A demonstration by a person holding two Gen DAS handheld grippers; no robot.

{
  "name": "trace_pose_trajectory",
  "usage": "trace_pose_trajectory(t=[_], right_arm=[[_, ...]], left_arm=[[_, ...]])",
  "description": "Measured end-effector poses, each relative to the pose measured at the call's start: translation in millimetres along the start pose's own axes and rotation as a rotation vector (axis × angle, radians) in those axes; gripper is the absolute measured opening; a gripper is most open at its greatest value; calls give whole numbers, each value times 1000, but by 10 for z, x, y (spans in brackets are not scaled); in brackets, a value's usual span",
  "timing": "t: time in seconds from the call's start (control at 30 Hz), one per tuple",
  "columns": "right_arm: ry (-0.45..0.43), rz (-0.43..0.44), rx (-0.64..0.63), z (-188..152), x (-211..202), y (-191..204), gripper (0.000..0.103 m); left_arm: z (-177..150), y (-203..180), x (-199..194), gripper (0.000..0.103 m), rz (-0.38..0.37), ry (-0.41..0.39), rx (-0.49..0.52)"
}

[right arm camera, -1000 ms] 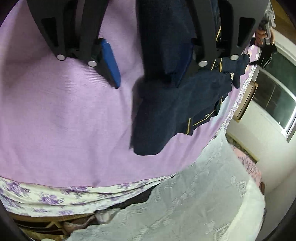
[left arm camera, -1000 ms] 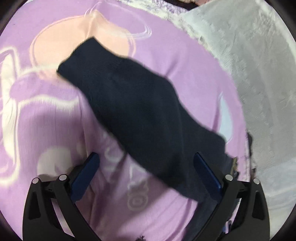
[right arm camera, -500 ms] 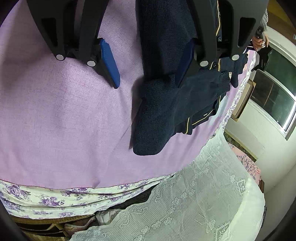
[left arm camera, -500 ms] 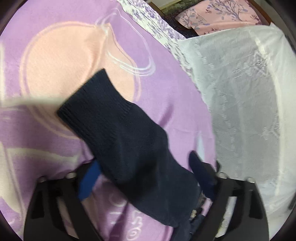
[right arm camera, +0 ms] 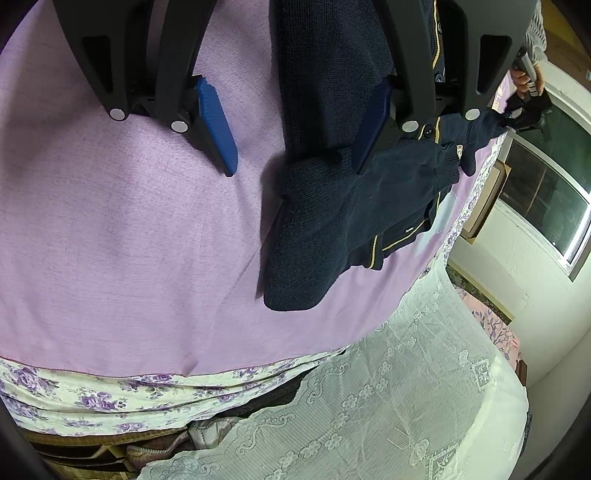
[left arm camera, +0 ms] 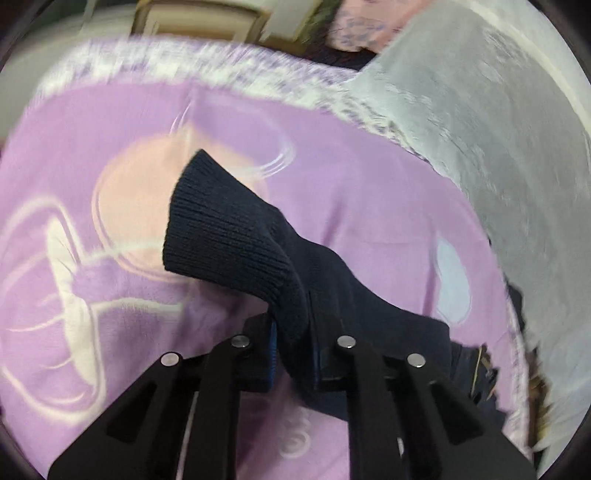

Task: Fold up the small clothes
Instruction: 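Grasp the cuff of the other sleeve with the left tool, then lift the sleeve and fold it across the cardigan body with the left tool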

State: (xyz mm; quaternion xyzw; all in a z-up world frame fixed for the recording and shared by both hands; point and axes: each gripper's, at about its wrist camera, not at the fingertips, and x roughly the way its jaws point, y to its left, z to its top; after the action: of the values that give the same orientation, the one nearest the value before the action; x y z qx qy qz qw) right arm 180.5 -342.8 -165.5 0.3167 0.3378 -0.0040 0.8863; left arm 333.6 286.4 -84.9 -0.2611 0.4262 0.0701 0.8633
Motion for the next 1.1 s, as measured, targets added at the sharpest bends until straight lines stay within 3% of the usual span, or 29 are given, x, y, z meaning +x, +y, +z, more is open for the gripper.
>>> trace_pose_trajectory(t=[0.17, 0.37, 0.53, 0.83, 1.1], right_arm=[[-3, 3, 4, 2, -10, -9, 65], [-37, -24, 20, 9, -120, -7, 65], [-43, -69, -71, 57, -293, 211, 65], [-70, 0, -211, 148, -824, 611, 76], [-94, 4, -201, 306, -1067, 454, 77]], left_arm=[[-122, -587, -257, 12, 51, -50, 149], [-323, -1111, -465, 12, 46, -84, 243], [-560, -1559, -617, 12, 40, -112, 332], [-1097, -2339, -819, 12, 34, -164, 523], [-1432, -2897, -734, 12, -17, -151, 589]])
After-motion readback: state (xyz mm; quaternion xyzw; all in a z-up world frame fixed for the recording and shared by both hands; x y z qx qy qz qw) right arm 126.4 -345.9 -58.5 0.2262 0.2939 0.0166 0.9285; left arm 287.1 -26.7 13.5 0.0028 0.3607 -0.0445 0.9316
